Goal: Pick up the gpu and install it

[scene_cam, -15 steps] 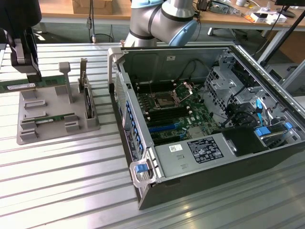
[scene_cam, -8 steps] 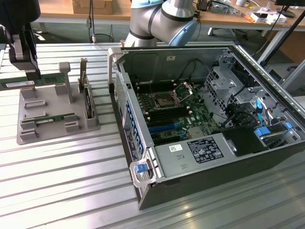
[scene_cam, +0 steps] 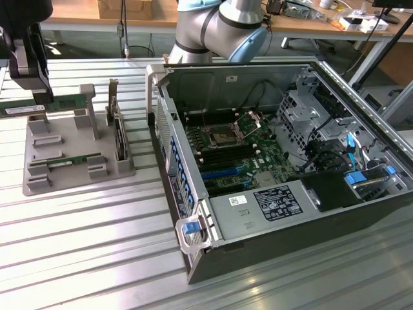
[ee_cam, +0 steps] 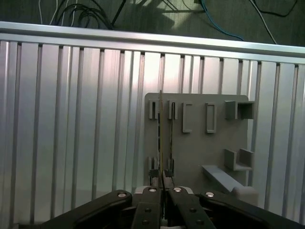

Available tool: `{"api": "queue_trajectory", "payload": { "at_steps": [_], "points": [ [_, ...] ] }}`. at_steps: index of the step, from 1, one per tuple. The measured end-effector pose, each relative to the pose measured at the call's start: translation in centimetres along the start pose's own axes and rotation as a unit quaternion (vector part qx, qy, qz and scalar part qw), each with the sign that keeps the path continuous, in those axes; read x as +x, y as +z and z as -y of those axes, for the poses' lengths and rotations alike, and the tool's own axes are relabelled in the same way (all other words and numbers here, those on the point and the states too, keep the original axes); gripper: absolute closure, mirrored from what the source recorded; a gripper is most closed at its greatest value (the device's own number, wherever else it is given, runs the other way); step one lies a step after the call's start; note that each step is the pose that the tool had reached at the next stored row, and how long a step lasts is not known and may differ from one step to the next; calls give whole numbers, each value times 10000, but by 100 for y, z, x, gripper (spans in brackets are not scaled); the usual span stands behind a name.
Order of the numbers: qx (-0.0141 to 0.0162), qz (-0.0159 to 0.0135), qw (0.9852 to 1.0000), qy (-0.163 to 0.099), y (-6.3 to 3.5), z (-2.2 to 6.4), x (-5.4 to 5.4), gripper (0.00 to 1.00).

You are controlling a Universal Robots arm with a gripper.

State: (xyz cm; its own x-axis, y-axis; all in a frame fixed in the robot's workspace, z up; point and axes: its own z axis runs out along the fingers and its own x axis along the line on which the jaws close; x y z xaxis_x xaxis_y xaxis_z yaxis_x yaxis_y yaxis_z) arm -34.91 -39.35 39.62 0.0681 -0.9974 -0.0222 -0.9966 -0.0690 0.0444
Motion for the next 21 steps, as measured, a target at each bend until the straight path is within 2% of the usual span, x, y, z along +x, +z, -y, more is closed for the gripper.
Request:
{"api": "queue_trajectory", "payload": {
  "at_steps": [21],
  "points": [
    [-1, 0, 10000, 0, -177, -8, -4, 88]
  ]
}}
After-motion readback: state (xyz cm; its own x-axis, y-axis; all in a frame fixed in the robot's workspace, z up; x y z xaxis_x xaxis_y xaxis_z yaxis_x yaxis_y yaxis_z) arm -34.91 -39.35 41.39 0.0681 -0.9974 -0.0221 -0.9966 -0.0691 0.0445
